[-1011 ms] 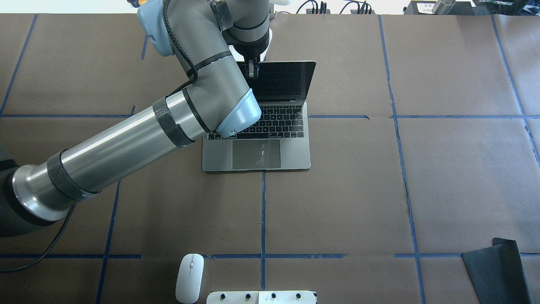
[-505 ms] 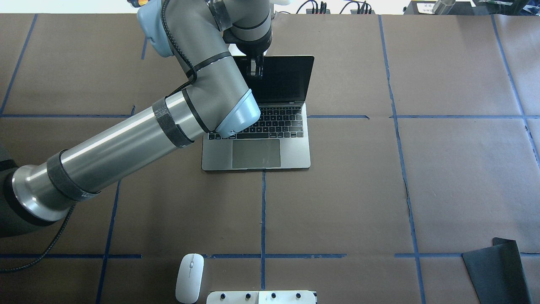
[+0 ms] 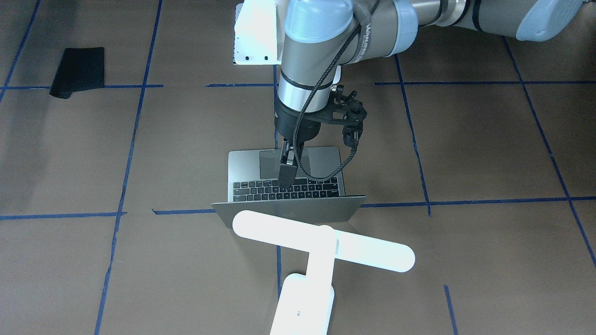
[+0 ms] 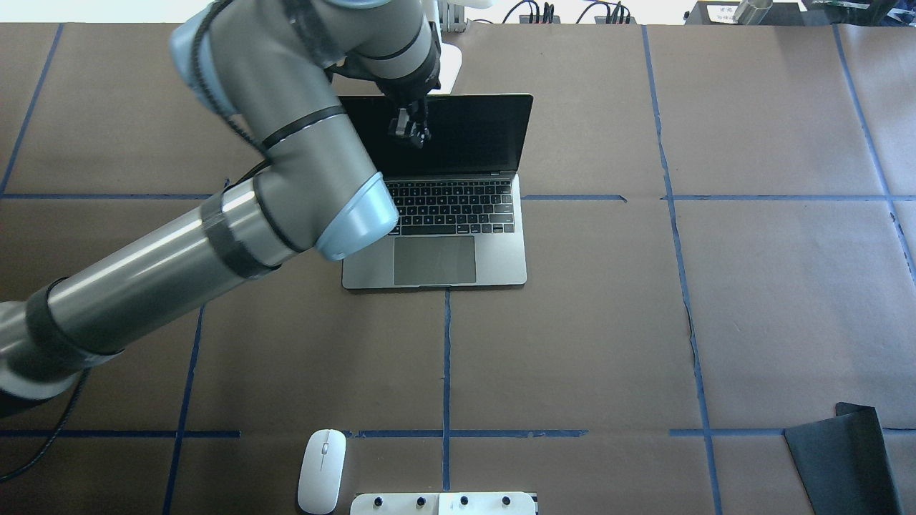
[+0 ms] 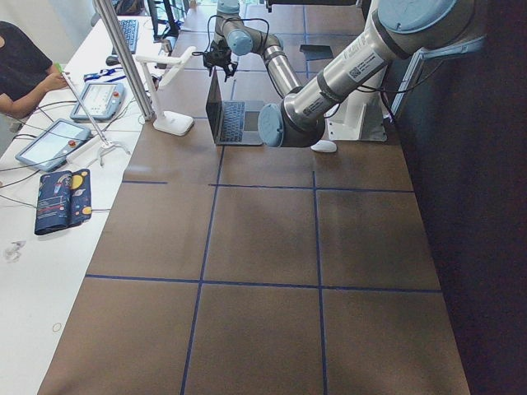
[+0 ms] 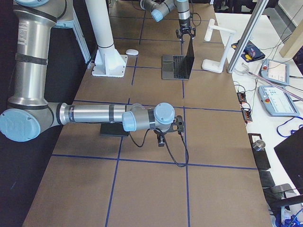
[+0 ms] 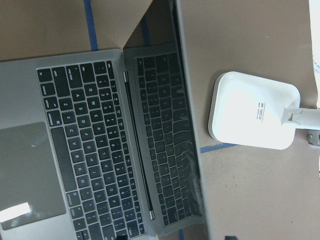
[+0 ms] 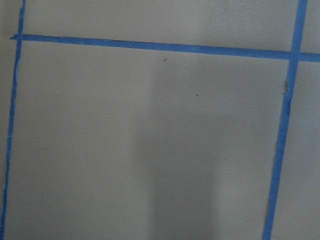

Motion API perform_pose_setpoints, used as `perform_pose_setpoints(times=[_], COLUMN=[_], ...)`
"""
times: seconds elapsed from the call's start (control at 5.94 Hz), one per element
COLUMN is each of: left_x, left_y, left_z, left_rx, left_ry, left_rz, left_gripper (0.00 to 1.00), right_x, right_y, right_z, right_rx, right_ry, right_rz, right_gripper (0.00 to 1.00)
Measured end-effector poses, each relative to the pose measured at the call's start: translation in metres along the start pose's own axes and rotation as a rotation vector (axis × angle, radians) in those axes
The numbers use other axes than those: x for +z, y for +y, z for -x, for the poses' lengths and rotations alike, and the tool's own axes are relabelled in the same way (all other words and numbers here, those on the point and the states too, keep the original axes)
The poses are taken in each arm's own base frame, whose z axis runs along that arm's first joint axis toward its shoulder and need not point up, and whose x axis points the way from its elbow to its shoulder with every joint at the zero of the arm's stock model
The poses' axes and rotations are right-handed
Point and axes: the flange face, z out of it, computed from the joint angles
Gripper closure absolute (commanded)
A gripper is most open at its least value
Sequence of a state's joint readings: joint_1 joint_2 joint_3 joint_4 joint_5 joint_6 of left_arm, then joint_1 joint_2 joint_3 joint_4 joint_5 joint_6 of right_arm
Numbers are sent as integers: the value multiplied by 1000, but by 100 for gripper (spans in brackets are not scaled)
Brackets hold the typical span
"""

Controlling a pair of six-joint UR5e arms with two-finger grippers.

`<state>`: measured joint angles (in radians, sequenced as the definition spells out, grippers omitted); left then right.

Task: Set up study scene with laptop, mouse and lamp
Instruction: 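Draw the left gripper back while the right arm reaches toward the mouse pad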

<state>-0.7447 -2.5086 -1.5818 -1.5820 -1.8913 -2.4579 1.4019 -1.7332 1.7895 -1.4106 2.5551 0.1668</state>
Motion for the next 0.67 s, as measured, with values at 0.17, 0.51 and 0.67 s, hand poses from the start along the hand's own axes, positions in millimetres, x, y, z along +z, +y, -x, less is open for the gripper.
perform_pose_setpoints(times=[0.17,0.51,0.67], left_x=[-13,-28,-32], left_y=[-21,-52,-66], left_z=[30,113,144], left_rx=[54,287,413], left_ry=[9,-13,-25], left_rz=[23,71,81], left_gripper=[21,0,0], right_x=[13,68,87], right_y=[6,58,99], right_z=[27,58,57], right_rx=[20,131,179], right_ry=[-2,25,27], right_rz=[-7,-45,-59], right_gripper=[1,4,4])
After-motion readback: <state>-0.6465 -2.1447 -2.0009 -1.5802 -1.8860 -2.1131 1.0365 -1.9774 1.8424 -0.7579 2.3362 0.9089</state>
